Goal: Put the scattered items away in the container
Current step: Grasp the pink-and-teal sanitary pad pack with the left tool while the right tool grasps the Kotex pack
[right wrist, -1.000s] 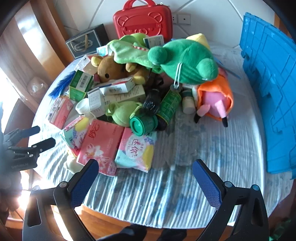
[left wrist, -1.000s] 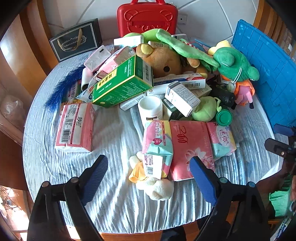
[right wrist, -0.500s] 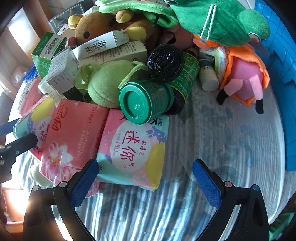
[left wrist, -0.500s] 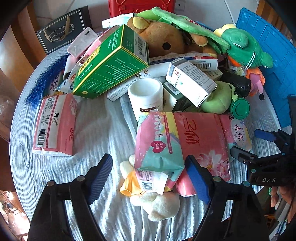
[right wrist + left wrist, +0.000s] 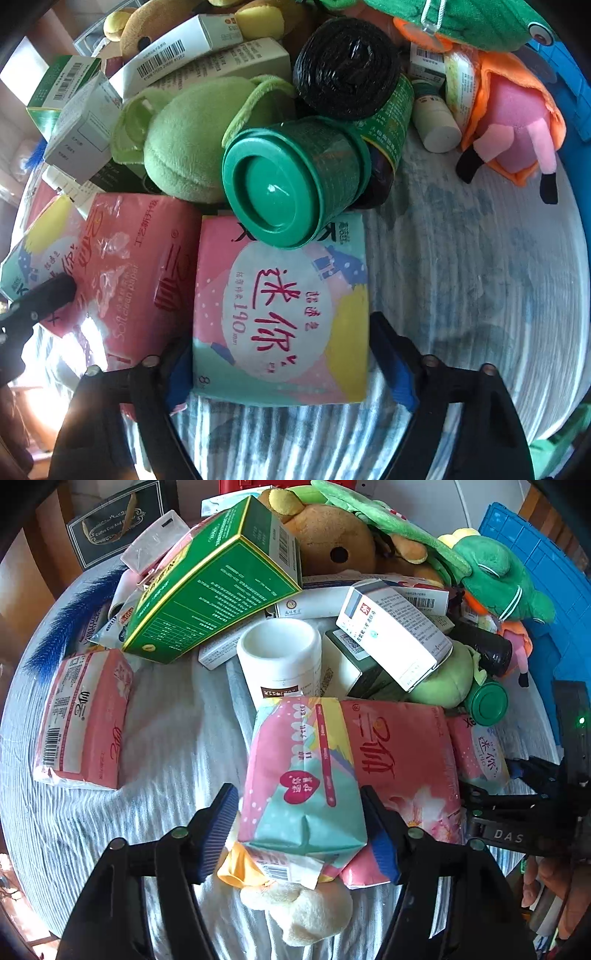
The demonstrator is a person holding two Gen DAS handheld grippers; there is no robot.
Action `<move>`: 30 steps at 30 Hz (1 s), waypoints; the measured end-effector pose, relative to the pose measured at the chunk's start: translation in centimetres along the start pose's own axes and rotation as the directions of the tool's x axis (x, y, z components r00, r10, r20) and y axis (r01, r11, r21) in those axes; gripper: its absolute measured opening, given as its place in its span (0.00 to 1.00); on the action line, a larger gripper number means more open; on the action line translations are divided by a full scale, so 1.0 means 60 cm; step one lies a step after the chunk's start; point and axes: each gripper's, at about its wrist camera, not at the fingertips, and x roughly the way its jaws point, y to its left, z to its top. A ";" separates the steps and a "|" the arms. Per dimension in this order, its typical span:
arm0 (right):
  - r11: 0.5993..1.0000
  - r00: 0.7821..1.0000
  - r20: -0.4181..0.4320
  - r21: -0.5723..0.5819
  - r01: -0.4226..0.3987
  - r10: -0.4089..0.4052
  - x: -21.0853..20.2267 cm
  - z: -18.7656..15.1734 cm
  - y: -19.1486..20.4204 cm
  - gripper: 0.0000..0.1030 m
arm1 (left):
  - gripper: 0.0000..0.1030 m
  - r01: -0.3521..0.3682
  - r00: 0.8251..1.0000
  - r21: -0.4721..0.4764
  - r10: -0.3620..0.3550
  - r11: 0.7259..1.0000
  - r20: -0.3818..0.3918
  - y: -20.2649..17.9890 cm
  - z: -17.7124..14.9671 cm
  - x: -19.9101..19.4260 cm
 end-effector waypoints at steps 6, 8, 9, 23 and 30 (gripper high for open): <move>1.000 1.000 0.011 -0.012 -0.010 0.010 -0.015 -0.006 0.001 0.66 | 0.42 -0.011 1.000 0.010 0.011 1.000 0.007 -0.005 0.000 -0.008; 1.000 1.000 0.017 -0.020 -0.013 0.014 -0.023 -0.009 0.001 0.65 | 0.42 -0.010 1.000 0.008 0.010 1.000 0.011 -0.007 -0.003 -0.013; 1.000 1.000 0.021 -0.022 -0.015 0.015 -0.027 -0.011 0.000 0.65 | 0.42 -0.011 1.000 0.007 0.011 1.000 0.015 -0.007 -0.004 -0.016; 0.997 0.995 0.084 -0.059 -0.044 0.049 -0.122 -0.035 -0.006 0.65 | 0.42 -0.056 0.994 0.002 0.056 0.998 0.091 -0.028 -0.001 -0.108; 0.995 0.986 0.145 -0.079 -0.066 0.077 -0.207 -0.039 -0.019 0.65 | 0.42 -0.082 0.987 -0.011 0.083 0.997 0.141 -0.039 -0.002 -0.179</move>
